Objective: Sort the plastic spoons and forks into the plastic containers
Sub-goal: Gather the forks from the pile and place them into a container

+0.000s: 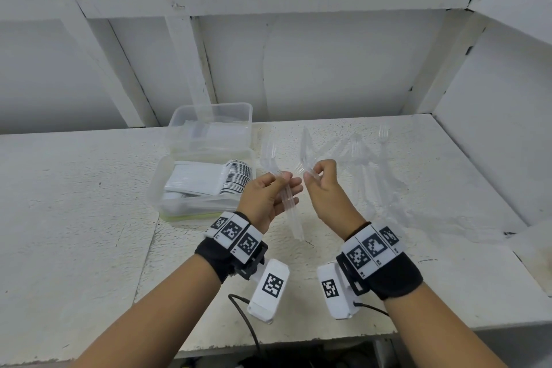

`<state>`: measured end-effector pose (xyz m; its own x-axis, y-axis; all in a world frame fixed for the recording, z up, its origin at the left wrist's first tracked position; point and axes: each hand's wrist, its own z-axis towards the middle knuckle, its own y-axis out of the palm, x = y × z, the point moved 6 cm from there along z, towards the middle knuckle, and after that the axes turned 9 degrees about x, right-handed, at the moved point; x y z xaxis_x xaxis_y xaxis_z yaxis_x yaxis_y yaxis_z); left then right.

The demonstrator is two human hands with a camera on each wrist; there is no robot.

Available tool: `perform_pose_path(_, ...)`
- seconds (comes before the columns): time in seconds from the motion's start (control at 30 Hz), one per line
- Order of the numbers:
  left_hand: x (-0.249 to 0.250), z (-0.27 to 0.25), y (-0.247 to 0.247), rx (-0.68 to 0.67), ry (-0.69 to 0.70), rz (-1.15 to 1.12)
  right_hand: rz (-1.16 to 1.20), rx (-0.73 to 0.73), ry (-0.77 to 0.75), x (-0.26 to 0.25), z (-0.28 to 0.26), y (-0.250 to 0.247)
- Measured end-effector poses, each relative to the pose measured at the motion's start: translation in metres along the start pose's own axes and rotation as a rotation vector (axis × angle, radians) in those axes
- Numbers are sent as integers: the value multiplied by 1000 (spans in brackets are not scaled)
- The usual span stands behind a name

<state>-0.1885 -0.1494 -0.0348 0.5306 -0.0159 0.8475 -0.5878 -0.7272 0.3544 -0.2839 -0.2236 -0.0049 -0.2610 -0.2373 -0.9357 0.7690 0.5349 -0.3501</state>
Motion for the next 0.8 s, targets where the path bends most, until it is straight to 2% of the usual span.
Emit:
perform_pose_path(0.2, -3, 0, 5, 17, 25, 8, -57, 34, 42, 5, 4, 7)
perform_pose_path(0.4, -4, -2, 4, 17, 4, 3, -99, 121, -23, 2, 2, 2)
perform_pose_path(0.6, -3, -1, 5, 39, 16, 10, -81, 71, -25, 6, 2, 9)
perform_pose_path(0.8, -2, -2, 6, 50, 29, 19, -265, 26, -123, 4, 0, 10)
